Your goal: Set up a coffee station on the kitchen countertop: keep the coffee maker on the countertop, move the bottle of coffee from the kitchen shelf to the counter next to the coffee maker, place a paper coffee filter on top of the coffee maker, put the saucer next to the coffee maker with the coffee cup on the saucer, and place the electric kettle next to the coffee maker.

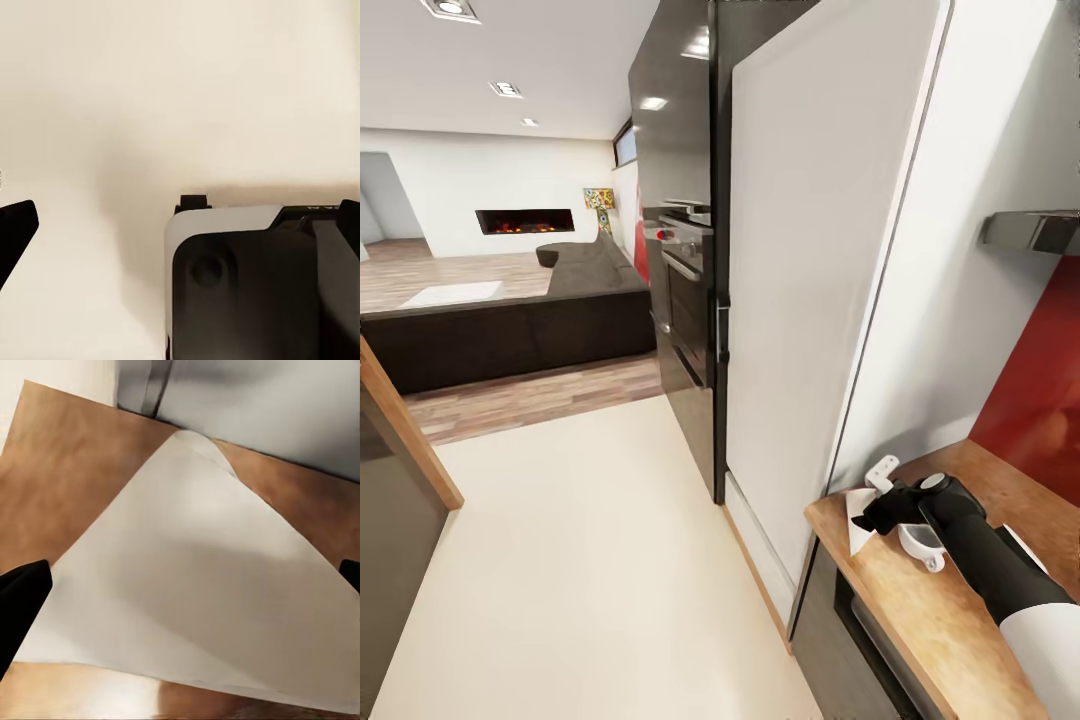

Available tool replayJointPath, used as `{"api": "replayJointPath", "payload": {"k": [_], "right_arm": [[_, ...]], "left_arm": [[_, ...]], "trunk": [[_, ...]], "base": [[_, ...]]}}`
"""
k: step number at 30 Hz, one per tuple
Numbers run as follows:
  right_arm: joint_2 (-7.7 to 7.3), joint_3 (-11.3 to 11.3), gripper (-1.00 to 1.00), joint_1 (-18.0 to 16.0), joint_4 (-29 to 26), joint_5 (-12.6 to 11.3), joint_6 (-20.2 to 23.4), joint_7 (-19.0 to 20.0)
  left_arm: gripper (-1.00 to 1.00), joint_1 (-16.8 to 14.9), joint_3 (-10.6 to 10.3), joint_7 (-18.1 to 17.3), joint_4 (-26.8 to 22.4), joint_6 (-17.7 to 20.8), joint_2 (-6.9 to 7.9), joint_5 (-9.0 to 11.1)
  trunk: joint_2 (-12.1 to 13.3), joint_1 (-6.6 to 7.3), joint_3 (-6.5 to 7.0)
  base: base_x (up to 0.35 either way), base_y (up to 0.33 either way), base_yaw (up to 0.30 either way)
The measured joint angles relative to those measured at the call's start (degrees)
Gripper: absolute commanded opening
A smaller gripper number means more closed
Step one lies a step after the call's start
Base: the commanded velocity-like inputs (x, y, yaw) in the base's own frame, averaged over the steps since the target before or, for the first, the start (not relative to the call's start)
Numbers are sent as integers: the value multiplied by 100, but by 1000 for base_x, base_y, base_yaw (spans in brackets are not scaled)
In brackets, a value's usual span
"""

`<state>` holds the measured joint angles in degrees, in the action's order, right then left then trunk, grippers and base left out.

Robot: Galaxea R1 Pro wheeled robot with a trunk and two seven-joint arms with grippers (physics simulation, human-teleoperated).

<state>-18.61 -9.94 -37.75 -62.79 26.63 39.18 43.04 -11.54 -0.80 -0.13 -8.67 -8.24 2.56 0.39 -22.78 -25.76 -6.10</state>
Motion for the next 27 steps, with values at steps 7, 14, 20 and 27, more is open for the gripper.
{"api": "replayJointPath", "payload": {"k": [7, 14, 20, 27], "right_arm": [[1, 0, -100, -5, -110, 1, -1, -1], [1, 0, -100, -6, -127, 2, -1, -2], [1, 0, -100, -5, -131, 3, -2, -13], [1, 15, -100, -6, -217, 4, -3, -27]], "left_arm": [[100, 4, 0, -1, 0, 0, -2, 0], [100, 2, 0, -3, 0, 0, -2, 0], [100, 0, 0, -1, 0, 0, -2, 0], [100, 2, 0, 0, 0, 0, -5, 0]], "trunk": [[0, -1, 0], [0, -1, 0], [0, -1, 0], [0, -1, 0]], "base": [[-255, 183, 0], [-270, 210, 0], [-262, 225, 0], [-223, 243, 0]]}}
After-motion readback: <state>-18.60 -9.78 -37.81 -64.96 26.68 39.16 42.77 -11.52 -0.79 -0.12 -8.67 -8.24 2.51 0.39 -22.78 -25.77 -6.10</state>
